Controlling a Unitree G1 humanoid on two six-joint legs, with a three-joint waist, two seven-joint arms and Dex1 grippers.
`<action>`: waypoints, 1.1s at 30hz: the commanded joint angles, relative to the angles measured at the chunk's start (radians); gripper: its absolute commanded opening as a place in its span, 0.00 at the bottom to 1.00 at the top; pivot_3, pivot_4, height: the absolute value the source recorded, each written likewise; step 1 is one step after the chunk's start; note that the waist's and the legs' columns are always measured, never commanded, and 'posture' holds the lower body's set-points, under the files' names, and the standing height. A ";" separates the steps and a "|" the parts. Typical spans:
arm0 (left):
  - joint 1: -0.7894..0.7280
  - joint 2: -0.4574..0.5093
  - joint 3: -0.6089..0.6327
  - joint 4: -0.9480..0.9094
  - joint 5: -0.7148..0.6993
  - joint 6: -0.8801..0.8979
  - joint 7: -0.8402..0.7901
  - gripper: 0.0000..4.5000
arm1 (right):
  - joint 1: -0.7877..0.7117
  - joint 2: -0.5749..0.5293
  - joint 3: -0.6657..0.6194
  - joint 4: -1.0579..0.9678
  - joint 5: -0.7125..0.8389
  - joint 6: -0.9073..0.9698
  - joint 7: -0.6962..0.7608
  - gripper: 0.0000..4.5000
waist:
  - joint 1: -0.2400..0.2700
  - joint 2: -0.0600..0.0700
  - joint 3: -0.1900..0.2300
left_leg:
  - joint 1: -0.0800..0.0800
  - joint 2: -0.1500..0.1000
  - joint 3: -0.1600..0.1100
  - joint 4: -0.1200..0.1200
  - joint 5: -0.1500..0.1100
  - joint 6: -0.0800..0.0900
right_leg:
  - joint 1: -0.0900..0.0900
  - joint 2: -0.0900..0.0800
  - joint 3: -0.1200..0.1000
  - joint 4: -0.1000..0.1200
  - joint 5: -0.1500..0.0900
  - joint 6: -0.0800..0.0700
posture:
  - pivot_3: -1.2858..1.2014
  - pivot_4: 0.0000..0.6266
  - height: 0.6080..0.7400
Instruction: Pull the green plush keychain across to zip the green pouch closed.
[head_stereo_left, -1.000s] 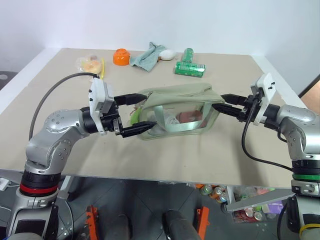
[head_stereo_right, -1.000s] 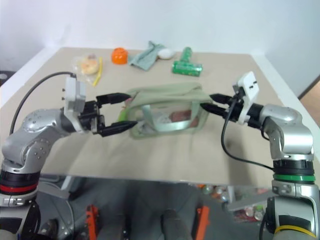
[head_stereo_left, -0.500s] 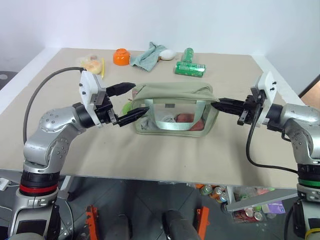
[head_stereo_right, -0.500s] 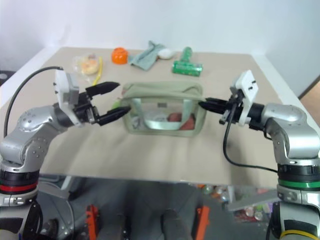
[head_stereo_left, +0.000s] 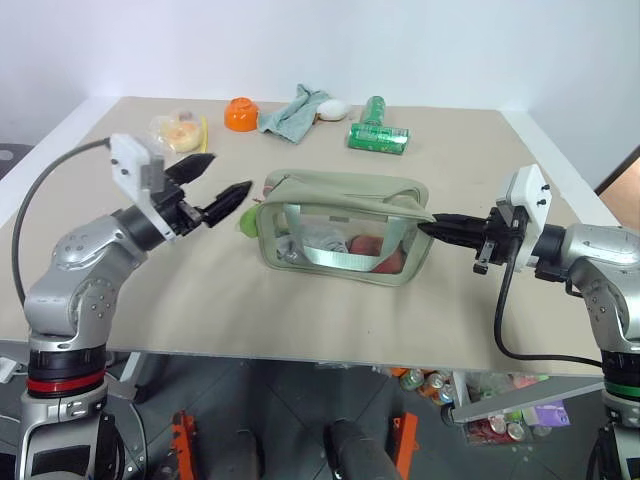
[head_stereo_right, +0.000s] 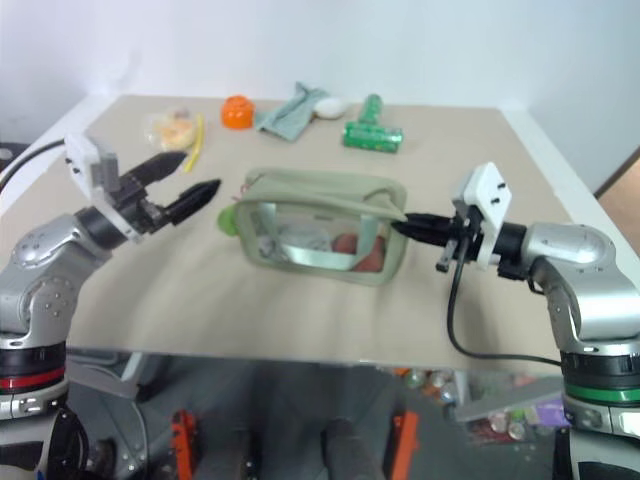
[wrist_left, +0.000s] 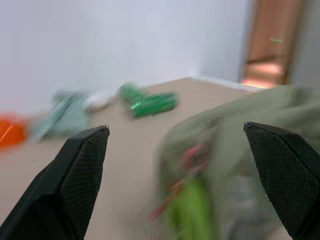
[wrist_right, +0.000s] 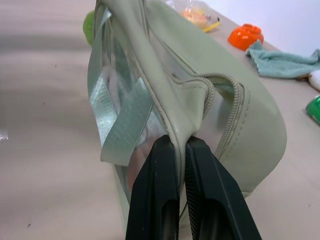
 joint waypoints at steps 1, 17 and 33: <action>0.017 -0.036 0.033 -0.023 -0.035 0.070 0.099 1.00 | -0.012 -0.014 -0.017 -0.033 0.014 -0.019 0.002 0.03 | 0.000 0.000 0.000 | 0.000 0.000 0.000 0.000 0.000 0.000 | 0.000 0.000 0.000 0.000 0.000 0.000 | 0.52 0.24 1.00; 0.001 -0.091 -0.045 0.037 -0.072 0.119 0.055 1.00 | -0.026 -0.028 -0.008 -0.021 0.006 -0.028 0.015 0.03 | 0.001 -0.001 0.001 | 0.000 -0.001 0.000 -0.001 0.000 0.000 | 0.000 0.000 0.000 0.000 0.000 0.000 | 0.52 0.24 1.00; -0.004 -0.061 -0.044 0.113 -0.012 0.035 0.000 1.00 | -0.011 -0.037 -0.015 -0.024 0.010 -0.019 0.017 0.03 | 0.002 -0.001 0.001 | 0.000 -0.001 0.000 -0.001 0.000 0.000 | 0.000 0.000 0.000 -0.001 0.000 0.000 | 0.52 0.24 1.00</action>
